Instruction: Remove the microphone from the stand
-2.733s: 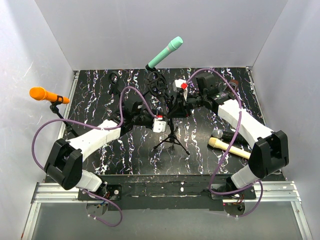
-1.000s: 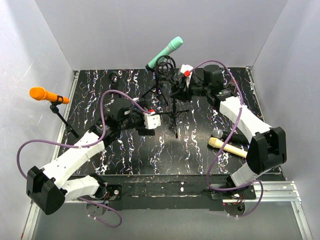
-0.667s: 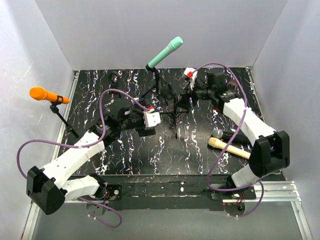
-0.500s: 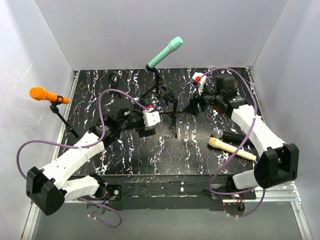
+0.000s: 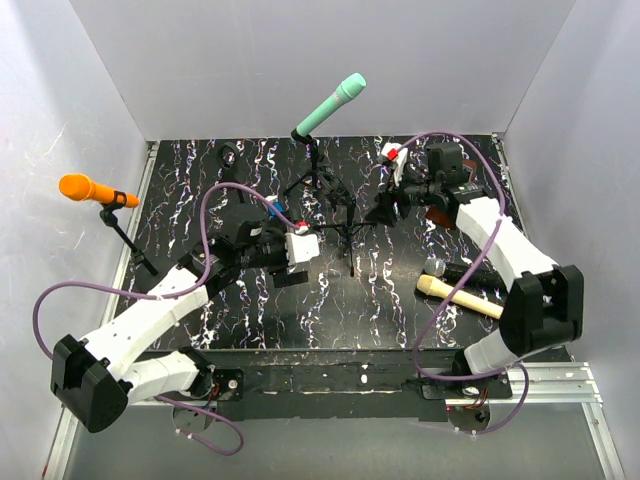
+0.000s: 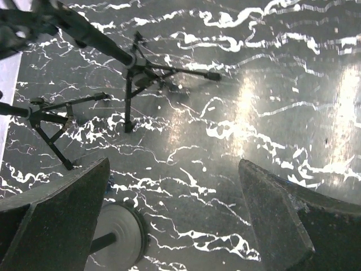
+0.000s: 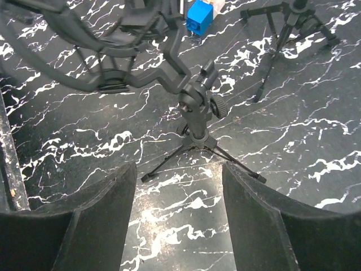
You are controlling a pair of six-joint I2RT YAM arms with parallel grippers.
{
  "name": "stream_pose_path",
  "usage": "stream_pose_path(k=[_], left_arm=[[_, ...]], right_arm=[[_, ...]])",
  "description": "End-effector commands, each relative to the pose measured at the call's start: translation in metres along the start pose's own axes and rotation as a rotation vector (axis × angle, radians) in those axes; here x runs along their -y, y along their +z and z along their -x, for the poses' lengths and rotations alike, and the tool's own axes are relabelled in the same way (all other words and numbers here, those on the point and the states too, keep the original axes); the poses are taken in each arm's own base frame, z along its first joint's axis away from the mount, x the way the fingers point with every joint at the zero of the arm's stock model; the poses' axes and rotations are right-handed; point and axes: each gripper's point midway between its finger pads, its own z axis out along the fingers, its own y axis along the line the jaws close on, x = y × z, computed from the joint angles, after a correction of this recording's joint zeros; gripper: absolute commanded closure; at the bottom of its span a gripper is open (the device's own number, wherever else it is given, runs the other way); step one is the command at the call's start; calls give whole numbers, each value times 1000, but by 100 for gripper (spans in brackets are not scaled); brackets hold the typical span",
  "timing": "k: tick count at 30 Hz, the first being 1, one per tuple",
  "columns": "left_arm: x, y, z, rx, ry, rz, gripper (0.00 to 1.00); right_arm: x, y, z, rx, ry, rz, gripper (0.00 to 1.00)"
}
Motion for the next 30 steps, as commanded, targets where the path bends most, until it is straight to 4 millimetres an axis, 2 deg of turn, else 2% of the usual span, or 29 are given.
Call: stream_pose_path(k=[1, 5, 10, 15, 20, 30], left_arm=[[16, -12, -19, -63, 114, -54, 2], [22, -20, -31, -93, 12, -38, 2], [40, -29, -48, -123, -57, -84, 2], [36, -30, -51, -131, -83, -70, 2], [37, -28, -52, -130, -90, -86, 2], [38, -24, -53, -106, -37, -97, 2]], right_arm=[[5, 16, 36, 98, -54, 67, 32], [6, 32, 37, 91, -47, 113, 32], [10, 48, 28, 67, -25, 136, 32], [14, 62, 0, 21, 33, 154, 32], [17, 71, -11, -1, 57, 166, 32], [4, 62, -19, -9, 67, 169, 32]])
